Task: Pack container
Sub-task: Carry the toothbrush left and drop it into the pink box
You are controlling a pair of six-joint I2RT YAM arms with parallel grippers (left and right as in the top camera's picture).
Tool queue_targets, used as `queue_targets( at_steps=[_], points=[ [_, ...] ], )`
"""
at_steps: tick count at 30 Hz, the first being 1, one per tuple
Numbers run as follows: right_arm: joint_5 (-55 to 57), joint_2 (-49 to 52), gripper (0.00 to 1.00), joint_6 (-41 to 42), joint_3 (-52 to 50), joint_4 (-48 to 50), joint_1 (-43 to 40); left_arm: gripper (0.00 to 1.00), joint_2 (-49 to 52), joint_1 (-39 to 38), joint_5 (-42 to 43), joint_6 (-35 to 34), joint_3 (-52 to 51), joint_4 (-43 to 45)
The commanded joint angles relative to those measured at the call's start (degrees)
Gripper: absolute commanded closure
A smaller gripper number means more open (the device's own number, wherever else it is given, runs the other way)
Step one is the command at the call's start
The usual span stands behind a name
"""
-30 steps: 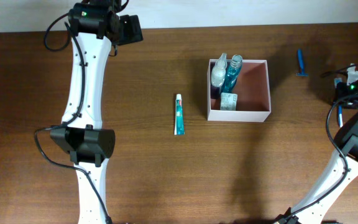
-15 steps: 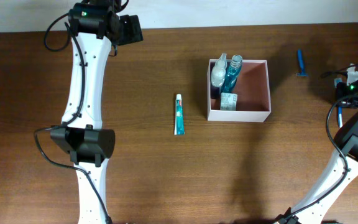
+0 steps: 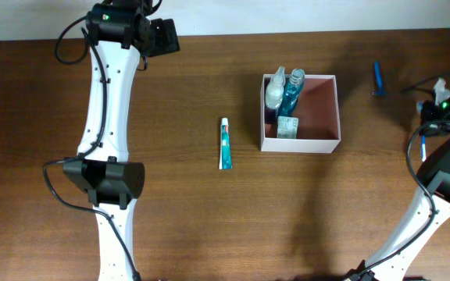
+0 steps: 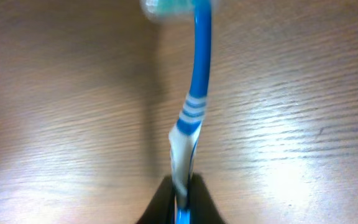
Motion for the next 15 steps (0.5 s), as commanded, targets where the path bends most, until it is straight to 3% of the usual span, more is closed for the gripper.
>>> queue_targets(
  at_steps=[1, 5, 15],
  points=[
    [-7.96, -1.11, 0.96, 1.01, 10.71, -8.11, 2.91, 0.01, -0.02, 0.31, -0.46, -0.55, -0.26, 0.17],
    [-9.03, -1.88, 0.96, 5.7, 17.16, -12.04, 5.53, 0.01, -0.02, 0.31, -0.46, -0.55, -0.26, 0.17],
    [-16.37, -7.15, 0.96, 11.58, 17.49, -12.04, 14.88, 0.0, -0.02, 0.31, -0.46, -0.55, -0.26, 0.17]
  ],
)
